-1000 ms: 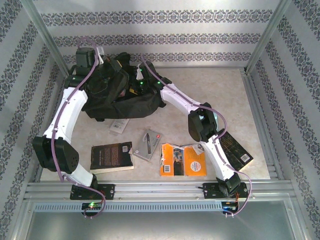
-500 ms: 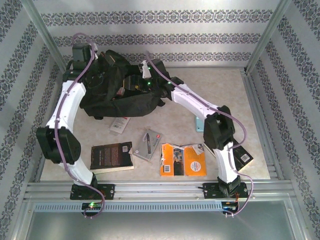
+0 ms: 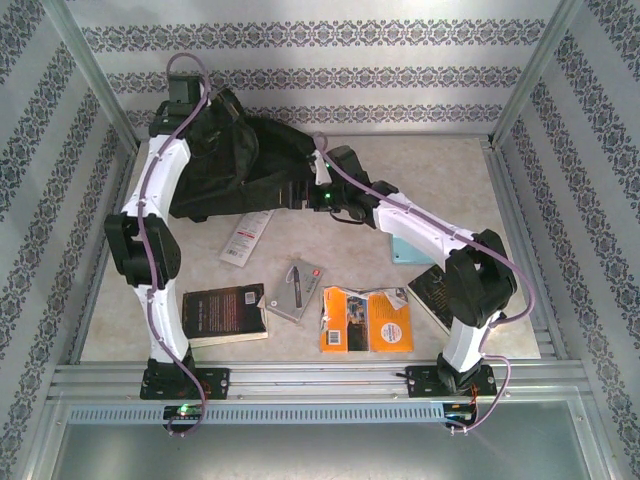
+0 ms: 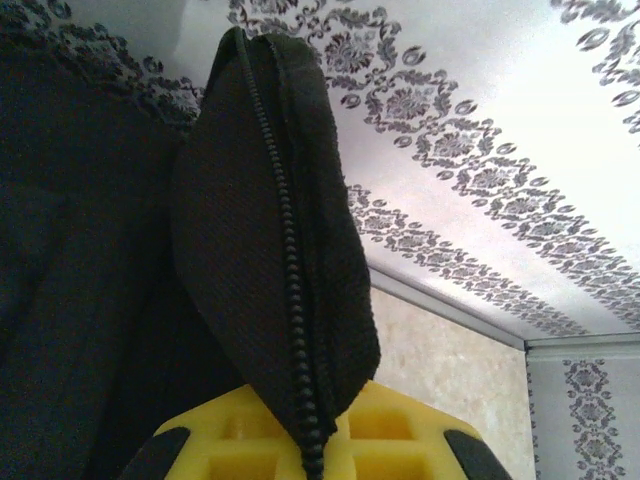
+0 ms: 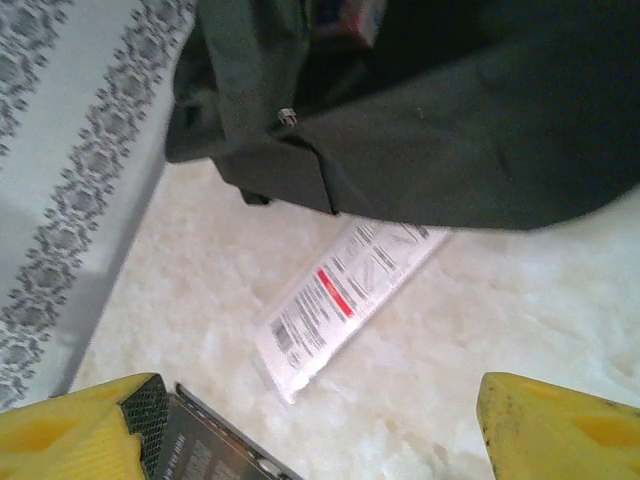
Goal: Pack the student bag
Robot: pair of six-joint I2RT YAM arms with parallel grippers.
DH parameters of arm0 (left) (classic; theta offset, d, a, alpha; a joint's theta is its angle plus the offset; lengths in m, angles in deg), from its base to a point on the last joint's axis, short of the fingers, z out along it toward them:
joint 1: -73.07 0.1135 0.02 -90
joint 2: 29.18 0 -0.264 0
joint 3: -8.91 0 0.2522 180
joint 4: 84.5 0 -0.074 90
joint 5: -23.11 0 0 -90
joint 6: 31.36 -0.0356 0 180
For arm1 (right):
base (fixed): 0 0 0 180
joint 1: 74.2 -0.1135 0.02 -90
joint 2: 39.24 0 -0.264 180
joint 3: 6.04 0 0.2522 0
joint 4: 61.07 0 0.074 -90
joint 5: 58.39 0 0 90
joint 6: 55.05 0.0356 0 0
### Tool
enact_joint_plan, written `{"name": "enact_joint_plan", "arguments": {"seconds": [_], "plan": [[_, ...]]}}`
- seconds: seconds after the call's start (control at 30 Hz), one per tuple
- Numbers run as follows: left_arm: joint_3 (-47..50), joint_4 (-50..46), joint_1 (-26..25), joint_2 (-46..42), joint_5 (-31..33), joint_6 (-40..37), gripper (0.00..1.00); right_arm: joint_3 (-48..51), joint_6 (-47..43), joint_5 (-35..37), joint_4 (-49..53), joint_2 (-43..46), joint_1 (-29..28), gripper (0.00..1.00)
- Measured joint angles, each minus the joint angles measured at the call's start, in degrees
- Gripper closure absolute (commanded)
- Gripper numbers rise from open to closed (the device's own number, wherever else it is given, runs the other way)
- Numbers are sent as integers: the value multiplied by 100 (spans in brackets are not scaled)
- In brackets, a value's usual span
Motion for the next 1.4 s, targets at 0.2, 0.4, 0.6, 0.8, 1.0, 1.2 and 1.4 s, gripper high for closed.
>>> {"name": "enact_joint_plan", "arguments": {"seconds": [0.2, 0.4, 0.6, 0.8, 1.0, 1.2, 1.4], "plan": [[693, -168, -326, -461, -20, -195, 38, 557, -155, 238, 140, 398, 37, 19], [2673, -227, -634, -2100, 111, -387, 34, 957, -208, 317, 162, 813, 133, 21], [4227, -164, -671, -3036, 348, -616, 36, 1357, -195, 313, 131, 831, 225, 22], [5012, -11, -693, -2238, 302, -616, 37, 1508, -129, 295, 31, 804, 267, 23], [4826, 118, -881, -1401, 411, -811, 35, 1681, -116, 286, -92, 804, 343, 23], [4306, 120, -1038, -831, 662, -1198, 35, 1882, -111, 269, -133, 804, 422, 23], [4269, 122, -1198, -562, 789, -1333, 34, 1906, -111, 223, -184, 804, 450, 23]]}}
